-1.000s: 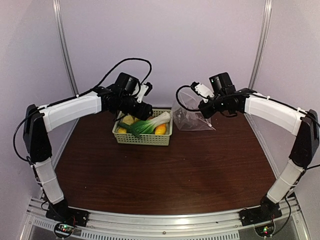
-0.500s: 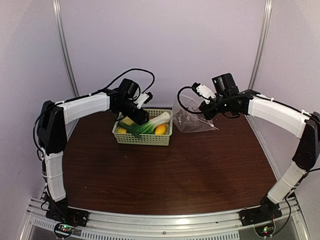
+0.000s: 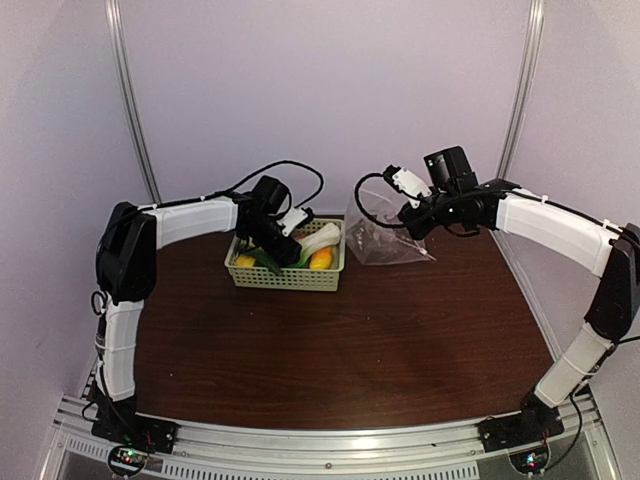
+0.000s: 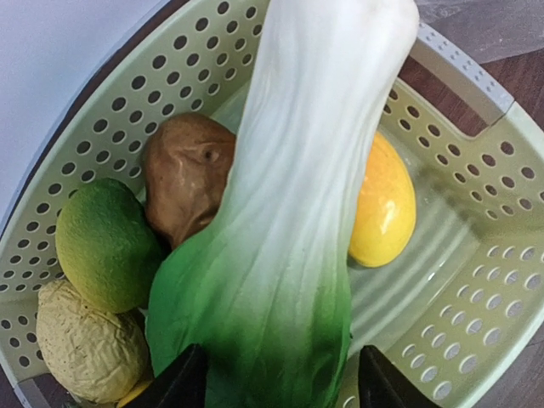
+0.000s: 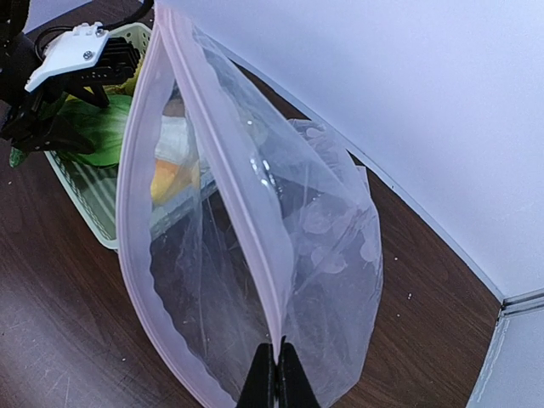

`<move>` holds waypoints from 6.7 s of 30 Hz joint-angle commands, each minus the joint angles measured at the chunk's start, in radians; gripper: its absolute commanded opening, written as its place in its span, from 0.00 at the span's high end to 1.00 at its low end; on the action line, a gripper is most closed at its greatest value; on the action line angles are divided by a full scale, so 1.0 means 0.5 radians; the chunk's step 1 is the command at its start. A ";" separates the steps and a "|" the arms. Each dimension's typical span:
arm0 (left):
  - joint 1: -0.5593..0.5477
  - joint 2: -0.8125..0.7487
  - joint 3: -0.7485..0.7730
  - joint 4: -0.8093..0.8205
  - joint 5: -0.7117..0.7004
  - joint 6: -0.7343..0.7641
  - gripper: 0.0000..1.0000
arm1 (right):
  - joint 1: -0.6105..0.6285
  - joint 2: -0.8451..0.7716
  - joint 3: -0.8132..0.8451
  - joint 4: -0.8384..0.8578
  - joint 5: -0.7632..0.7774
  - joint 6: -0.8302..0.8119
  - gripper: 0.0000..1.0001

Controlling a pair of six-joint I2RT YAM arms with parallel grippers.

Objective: Place the food in the zip-top bag and seal the zipper
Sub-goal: Pick up the fake vegetable from the bin, then place the fake vegetable in the zipper food storage bag.

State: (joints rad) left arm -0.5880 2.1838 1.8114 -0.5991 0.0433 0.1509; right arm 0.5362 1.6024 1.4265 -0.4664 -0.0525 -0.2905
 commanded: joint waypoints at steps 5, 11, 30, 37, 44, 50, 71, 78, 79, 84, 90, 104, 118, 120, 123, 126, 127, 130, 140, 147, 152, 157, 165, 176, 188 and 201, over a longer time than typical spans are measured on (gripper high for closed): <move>-0.002 0.051 0.058 0.008 -0.205 0.139 0.38 | -0.012 -0.036 -0.030 0.005 0.003 -0.016 1.00; 0.007 0.031 -0.027 0.105 -0.284 0.234 0.31 | -0.013 -0.031 -0.028 0.003 -0.008 -0.016 1.00; 0.010 -0.086 0.020 0.091 0.037 0.278 0.96 | -0.025 -0.034 0.024 -0.040 0.138 -0.069 1.00; 0.010 -0.298 0.008 0.194 0.182 0.166 1.00 | -0.234 -0.078 0.171 -0.112 0.208 -0.041 1.00; 0.004 -0.510 0.037 0.251 0.321 -0.012 1.00 | -0.289 -0.052 0.366 -0.172 0.522 -0.197 1.00; -0.054 -0.714 -0.036 0.247 0.377 -0.216 1.00 | -0.288 0.090 0.649 -0.230 0.800 -0.299 1.00; -0.416 -1.310 -1.007 0.428 0.576 -0.854 1.00 | 0.071 0.413 0.611 -0.471 0.537 -0.113 1.00; -0.499 -1.245 -0.994 0.429 0.776 -0.965 1.00 | 0.097 0.446 0.582 -0.479 0.222 0.052 1.00; -0.508 -1.215 -0.972 0.429 0.811 -0.979 1.00 | 0.103 0.451 0.576 -0.469 0.214 0.063 1.00; -0.545 -1.141 -0.928 0.499 0.875 -1.128 1.00 | 0.128 0.491 0.587 -0.465 0.169 0.108 1.00; -0.545 -0.910 -0.738 0.542 0.881 -1.334 1.00 | 0.133 0.436 0.577 -0.468 0.144 0.139 1.00; -0.490 -0.579 -0.454 0.735 0.899 -1.593 1.00 | 0.116 0.275 0.401 -0.376 0.390 0.126 1.00; -0.490 -0.590 -0.477 0.820 0.872 -1.651 1.00 | 0.002 0.309 0.515 -0.337 0.526 0.073 1.00; -0.490 -0.578 -0.440 0.817 0.873 -1.647 1.00 | 0.004 0.314 0.505 -0.330 0.579 0.038 1.00; -0.490 -0.558 -0.382 0.794 0.861 -1.637 1.00 | 0.005 0.310 0.476 -0.322 0.605 0.003 1.00; -0.490 -0.536 -0.361 0.794 0.848 -1.648 1.00 | 0.008 0.309 0.492 -0.340 0.587 -0.008 1.00; -0.490 -0.528 -0.357 0.796 0.844 -1.658 1.00 | 0.008 0.307 0.498 -0.343 0.586 -0.002 1.00; -0.490 -0.498 -0.343 0.811 0.852 -1.677 1.00 | 0.010 0.310 0.522 -0.358 0.576 0.011 1.00; -0.490 -0.426 -0.250 0.820 0.879 -1.698 1.00 | 0.054 0.301 0.476 -0.376 0.519 0.022 1.00; -0.490 -0.410 -0.252 0.828 0.954 -1.752 1.00 | 0.073 0.257 0.420 -0.353 0.514 -0.019 1.00; -0.490 -0.381 -0.264 0.849 0.931 -1.769 1.00 | 0.109 0.258 0.388 -0.345 0.481 -0.027 1.00; -0.482 -0.284 -0.175 0.787 0.932 -1.789 1.00 | 0.145 0.235 0.376 -0.342 0.512 -0.008 1.00; -0.419 -0.256 -0.288 0.863 0.957 -1.907 1.00 | 0.146 0.139 0.320 -0.325 0.600 -0.057 1.00; -0.386 -0.183 -0.180 0.986 1.341 -2.212 1.00 | 0.281 0.090 0.260 -0.519 0.167 -0.221 1.00; -0.300 -0.224 -0.461 1.779 1.612 -2.949 1.00 | 0.339 0.060 0.180 -0.737 -0.454 -0.328 1.00; -0.259 -0.004 -0.583 2.918 1.116 -3.590 1.00 | 0.331 0.150 0.357 -0.849 -0.826 -0.322 1.00</move>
State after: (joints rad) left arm -0.7170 2.1342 1.4498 0.6178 0.6975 -1.5471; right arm 0.6952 1.6524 1.5837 -0.8623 -0.3782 -0.4500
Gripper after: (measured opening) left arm 0.087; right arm 0.002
